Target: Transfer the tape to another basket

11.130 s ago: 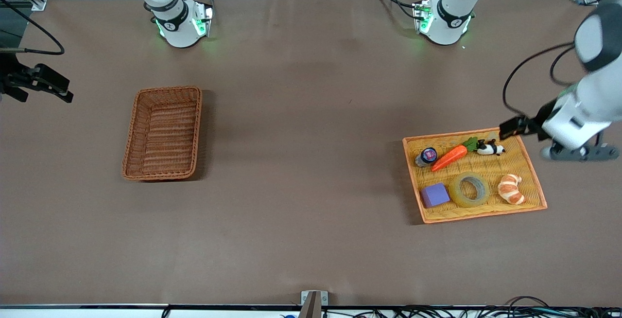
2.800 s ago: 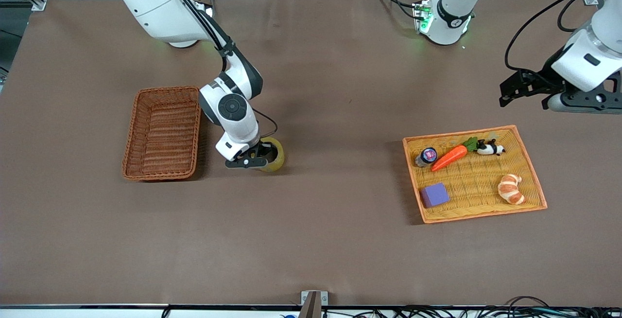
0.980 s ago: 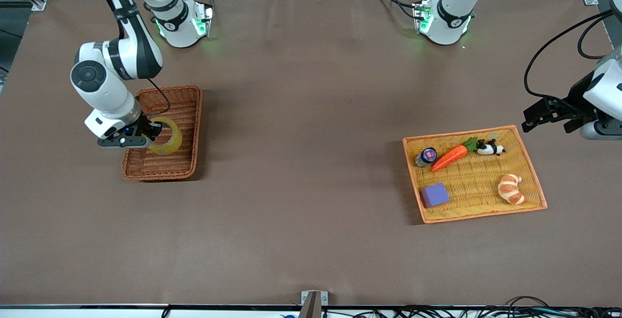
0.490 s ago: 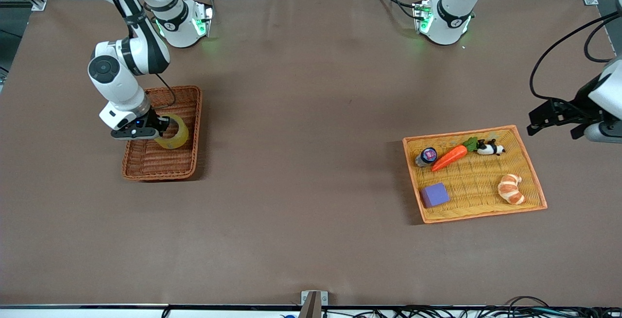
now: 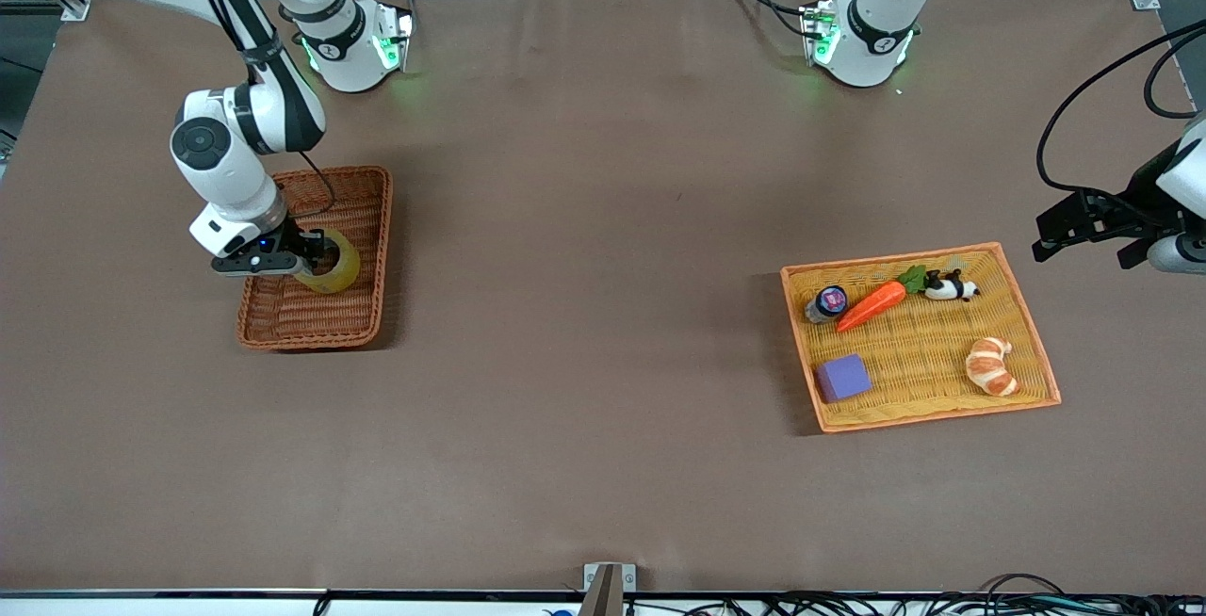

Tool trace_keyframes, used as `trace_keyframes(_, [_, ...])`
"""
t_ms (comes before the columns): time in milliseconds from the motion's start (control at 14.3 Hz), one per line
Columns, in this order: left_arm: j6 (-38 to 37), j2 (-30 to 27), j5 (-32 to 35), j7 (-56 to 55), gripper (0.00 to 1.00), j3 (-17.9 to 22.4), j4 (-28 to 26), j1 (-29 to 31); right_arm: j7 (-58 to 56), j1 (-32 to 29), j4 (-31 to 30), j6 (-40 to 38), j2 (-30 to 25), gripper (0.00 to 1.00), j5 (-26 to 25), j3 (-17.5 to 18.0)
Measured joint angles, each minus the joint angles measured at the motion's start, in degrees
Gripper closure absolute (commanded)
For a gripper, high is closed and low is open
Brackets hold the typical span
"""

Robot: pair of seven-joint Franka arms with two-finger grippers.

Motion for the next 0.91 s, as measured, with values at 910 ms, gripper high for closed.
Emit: trace_keyframes(910, [0.5, 0.0, -2.7, 0.1, 0.00, 0.2, 1.1, 0.5, 0.9, -4.4, 37.4, -47.4, -8.4, 0.00, 6.8, 9.4])
